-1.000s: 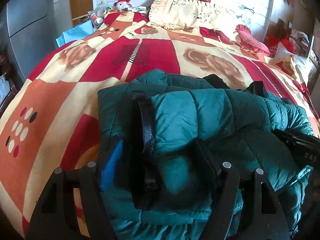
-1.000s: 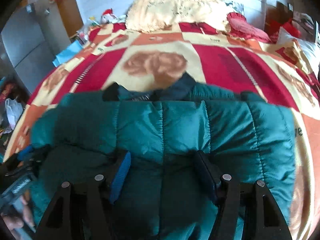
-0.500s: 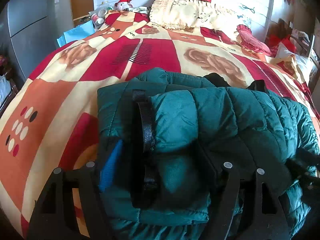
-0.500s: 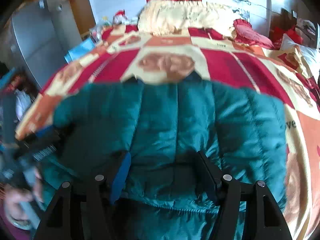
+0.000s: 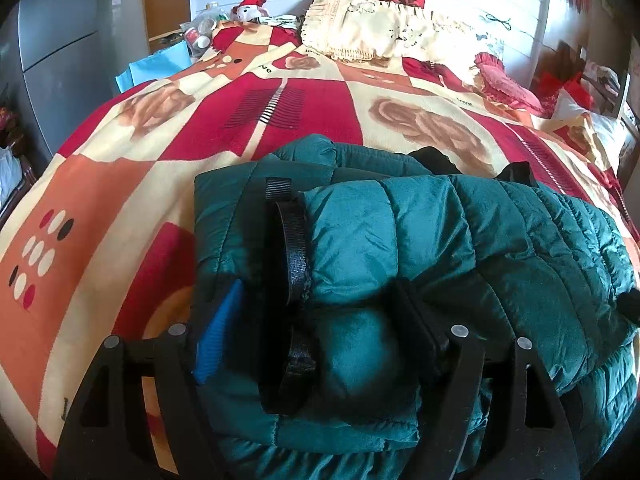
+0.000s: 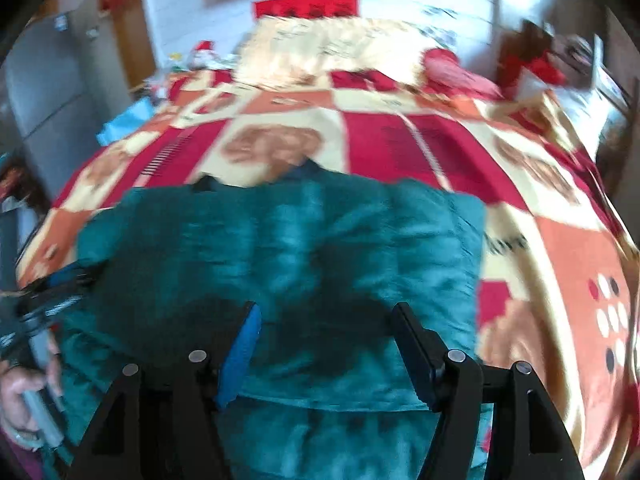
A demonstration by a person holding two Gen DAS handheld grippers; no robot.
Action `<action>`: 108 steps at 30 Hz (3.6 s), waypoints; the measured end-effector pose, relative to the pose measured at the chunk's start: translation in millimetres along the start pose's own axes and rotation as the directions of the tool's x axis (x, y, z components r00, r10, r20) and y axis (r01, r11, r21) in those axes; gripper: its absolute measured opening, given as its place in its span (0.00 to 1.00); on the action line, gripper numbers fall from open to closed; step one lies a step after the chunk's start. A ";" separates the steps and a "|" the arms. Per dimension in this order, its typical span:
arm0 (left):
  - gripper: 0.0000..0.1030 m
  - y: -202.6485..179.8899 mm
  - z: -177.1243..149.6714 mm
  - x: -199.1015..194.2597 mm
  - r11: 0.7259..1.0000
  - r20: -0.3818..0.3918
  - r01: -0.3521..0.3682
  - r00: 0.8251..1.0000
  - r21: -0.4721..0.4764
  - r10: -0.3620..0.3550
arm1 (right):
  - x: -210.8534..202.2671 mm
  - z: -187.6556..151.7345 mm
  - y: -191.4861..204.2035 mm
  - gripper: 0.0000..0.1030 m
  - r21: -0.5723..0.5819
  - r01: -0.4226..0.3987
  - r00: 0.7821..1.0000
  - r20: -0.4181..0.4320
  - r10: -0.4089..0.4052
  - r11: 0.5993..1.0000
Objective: Fold large clothes
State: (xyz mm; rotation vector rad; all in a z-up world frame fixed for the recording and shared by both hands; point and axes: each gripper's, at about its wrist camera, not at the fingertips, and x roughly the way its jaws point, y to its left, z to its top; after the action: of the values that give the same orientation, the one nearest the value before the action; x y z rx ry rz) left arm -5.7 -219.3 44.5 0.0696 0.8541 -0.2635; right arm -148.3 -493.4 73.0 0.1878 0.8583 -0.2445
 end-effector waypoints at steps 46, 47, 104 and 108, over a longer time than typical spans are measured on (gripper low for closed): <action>0.77 59.2 -143.9 -183.4 0.999 0.046 0.030 0.999 -0.031 -0.028 | -114.1 -144.5 -17.4 0.72 0.043 -0.107 0.991 -0.078 0.110 0.993; 0.77 59.6 -147.8 -184.2 0.999 0.041 0.028 0.999 -0.030 -0.027 | -116.3 -148.9 -17.6 0.72 0.043 -0.108 0.991 -0.081 0.111 0.993; 0.76 101.6 -234.6 -183.8 0.970 -0.241 0.227 0.940 -0.091 -0.243 | -152.5 -233.7 -96.3 0.78 0.207 -0.079 0.968 -0.220 0.125 0.975; 0.77 92.8 -235.3 -183.3 0.966 -0.247 0.245 0.934 -0.084 -0.259 | -147.2 -238.8 -100.2 0.78 0.254 -0.131 0.953 -0.233 0.192 0.958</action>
State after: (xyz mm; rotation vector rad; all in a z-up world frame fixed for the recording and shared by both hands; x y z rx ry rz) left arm -269.8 -53.7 23.8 -0.0569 1.1295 -0.4810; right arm -442.2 -506.7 26.3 0.5203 1.0635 -0.1687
